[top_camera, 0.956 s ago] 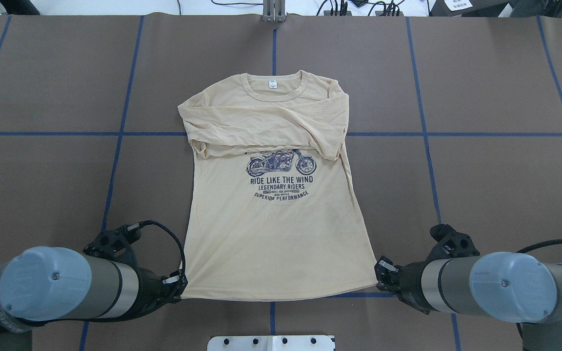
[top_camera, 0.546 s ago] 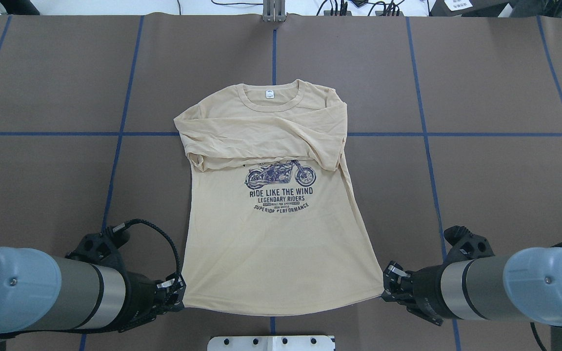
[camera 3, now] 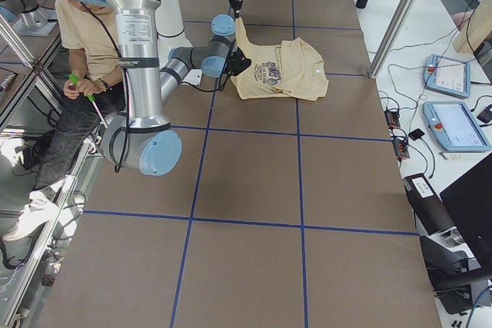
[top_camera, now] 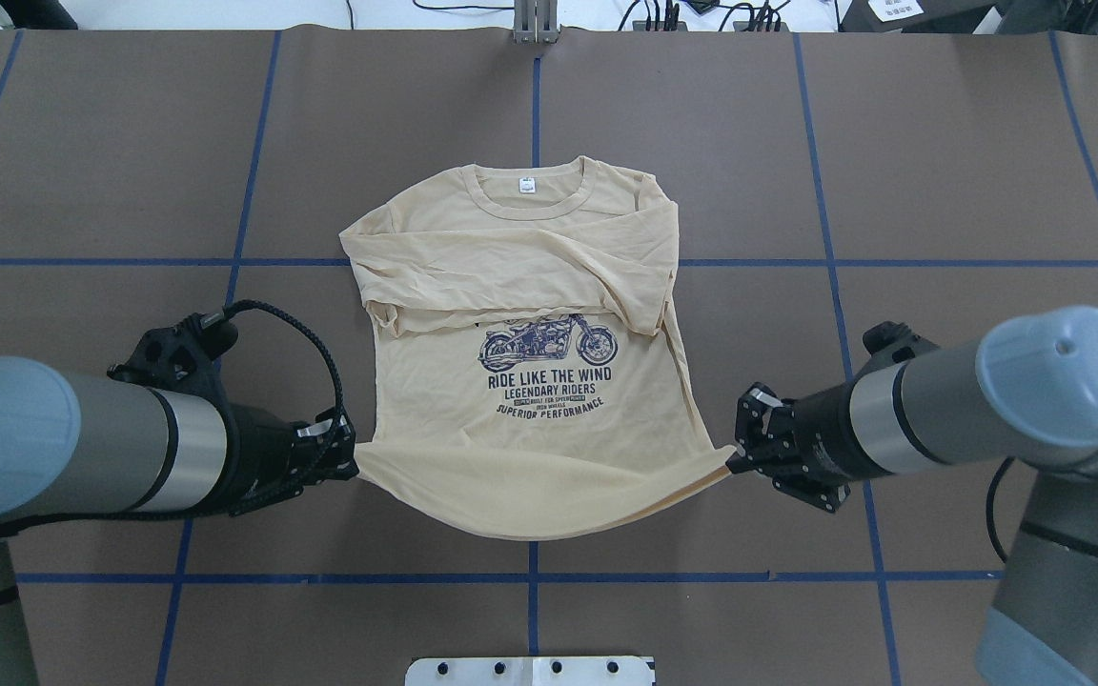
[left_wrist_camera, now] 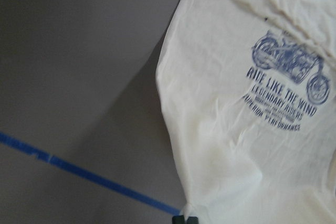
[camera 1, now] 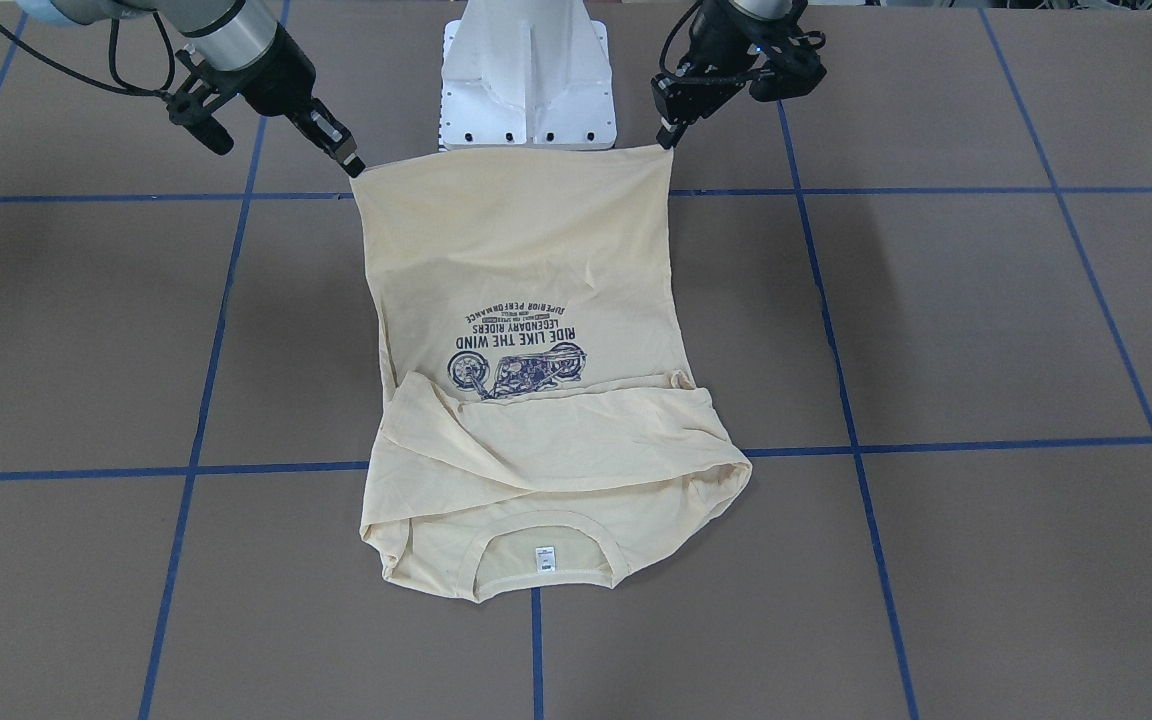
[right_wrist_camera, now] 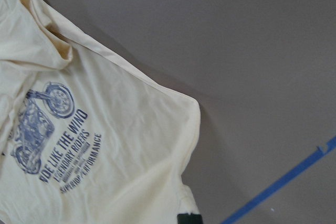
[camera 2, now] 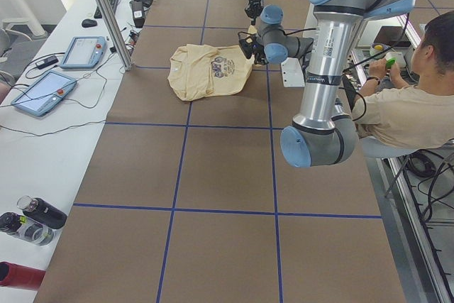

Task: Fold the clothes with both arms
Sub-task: 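Lift the hem with both grippers and fold it toward the collar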

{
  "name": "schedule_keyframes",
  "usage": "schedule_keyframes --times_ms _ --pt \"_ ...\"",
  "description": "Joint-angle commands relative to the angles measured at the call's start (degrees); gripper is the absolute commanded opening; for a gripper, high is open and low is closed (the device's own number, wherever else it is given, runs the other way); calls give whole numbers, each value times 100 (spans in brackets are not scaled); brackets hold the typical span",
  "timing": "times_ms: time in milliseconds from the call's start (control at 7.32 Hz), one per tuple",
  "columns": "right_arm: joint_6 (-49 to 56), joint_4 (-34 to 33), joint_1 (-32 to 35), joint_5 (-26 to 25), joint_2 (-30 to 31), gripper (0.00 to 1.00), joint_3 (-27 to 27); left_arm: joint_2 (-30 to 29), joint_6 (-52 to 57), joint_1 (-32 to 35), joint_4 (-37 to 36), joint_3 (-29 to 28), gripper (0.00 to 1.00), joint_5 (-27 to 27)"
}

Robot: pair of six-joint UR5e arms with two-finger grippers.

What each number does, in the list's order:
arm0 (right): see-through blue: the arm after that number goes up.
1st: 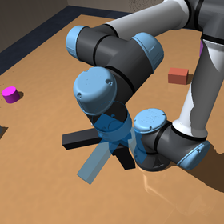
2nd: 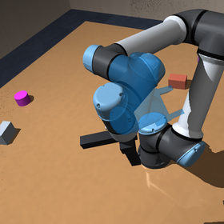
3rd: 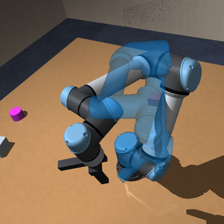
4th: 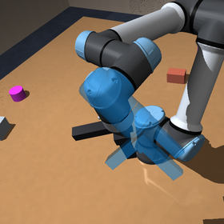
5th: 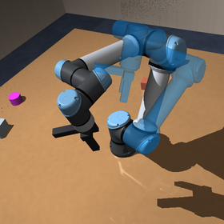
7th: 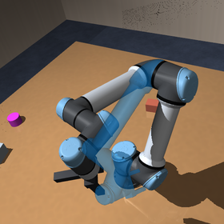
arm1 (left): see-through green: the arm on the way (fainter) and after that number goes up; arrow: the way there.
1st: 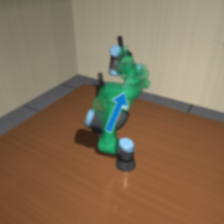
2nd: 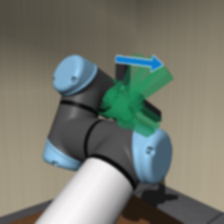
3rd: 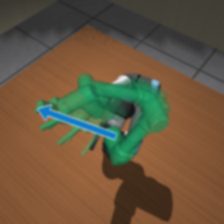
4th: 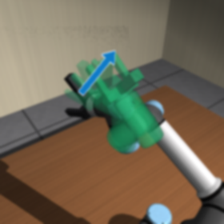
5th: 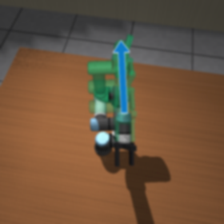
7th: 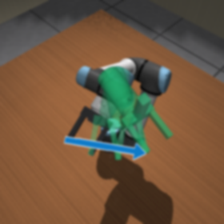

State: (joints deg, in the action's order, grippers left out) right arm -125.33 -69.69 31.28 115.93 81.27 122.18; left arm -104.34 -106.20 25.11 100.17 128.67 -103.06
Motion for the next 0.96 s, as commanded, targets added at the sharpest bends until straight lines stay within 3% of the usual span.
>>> schedule_keyframes --times_ms 0,410,683,819 --pt "78 -271 1122 623 -1204 0 -1200 -436 371 651 3 -691 0 -134" --pt "596 -405 1941 1097 -2401 0 -2677 -965 660 1179 91 -1500 0 -276" --pt "850 -405 2153 1125 -2983 0 -3469 -1122 1099 1686 230 -1852 0 -276" --pt "930 -405 2163 1108 -3246 0 -3882 -1289 1145 1742 545 -2393 0 -276"
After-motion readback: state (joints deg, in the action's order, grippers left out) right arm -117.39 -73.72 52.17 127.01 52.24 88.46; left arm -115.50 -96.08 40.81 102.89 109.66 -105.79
